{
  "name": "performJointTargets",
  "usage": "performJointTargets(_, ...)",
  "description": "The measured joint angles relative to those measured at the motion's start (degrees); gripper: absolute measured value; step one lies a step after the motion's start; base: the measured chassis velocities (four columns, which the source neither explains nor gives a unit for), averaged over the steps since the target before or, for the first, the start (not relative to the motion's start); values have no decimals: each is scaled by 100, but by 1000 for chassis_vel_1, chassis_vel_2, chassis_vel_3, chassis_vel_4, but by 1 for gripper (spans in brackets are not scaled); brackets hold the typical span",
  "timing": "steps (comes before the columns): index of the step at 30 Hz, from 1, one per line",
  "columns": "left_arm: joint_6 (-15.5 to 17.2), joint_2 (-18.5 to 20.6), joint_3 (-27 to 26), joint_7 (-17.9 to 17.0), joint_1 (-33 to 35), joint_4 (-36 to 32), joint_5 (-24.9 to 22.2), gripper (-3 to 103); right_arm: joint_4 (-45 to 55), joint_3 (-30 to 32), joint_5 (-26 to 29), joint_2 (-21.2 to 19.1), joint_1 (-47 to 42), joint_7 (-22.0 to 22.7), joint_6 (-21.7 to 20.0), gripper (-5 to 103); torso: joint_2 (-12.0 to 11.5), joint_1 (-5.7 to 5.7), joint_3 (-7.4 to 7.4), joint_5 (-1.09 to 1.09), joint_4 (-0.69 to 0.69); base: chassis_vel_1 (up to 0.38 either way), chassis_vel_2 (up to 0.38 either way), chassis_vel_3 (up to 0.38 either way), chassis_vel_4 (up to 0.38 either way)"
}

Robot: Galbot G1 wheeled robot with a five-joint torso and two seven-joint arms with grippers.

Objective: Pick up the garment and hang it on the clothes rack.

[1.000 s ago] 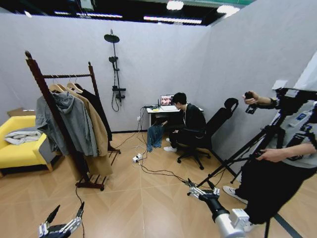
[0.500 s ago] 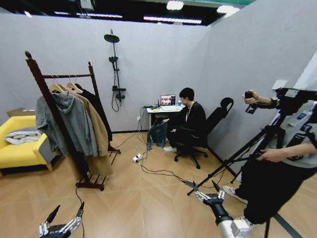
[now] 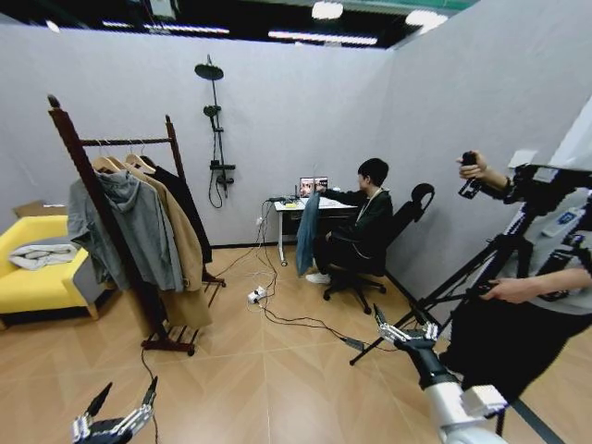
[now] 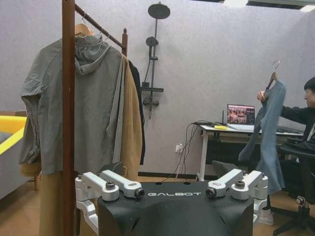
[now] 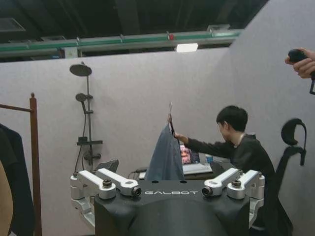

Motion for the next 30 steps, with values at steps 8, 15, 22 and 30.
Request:
performJointTargets(8, 0, -1, 2, 2, 0, 0, 0, 100, -764, -336, -662, 477, -693, -148, 868, 100, 0, 0, 0, -3, 0, 0, 0, 0, 0)
performJointTargets(15, 0, -1, 2, 2, 0, 0, 0, 100, -967, -282, -588, 536, -810, -115, 1040, 100, 0, 0, 0, -6, 4, 0, 0, 0, 0)
performJointTargets(22, 0, -1, 2, 1, 0, 0, 0, 100, -600, -69, -278, 423, -510, -29, 636, 100, 0, 0, 0, -7, 4, 0, 0, 0, 0)
performJointTargets(30, 1, -1, 2, 1, 0, 0, 0, 100, -370, -209, -264, 406, -334, -41, 105, 100, 0, 0, 0, -6, 4, 0, 0, 0, 0)
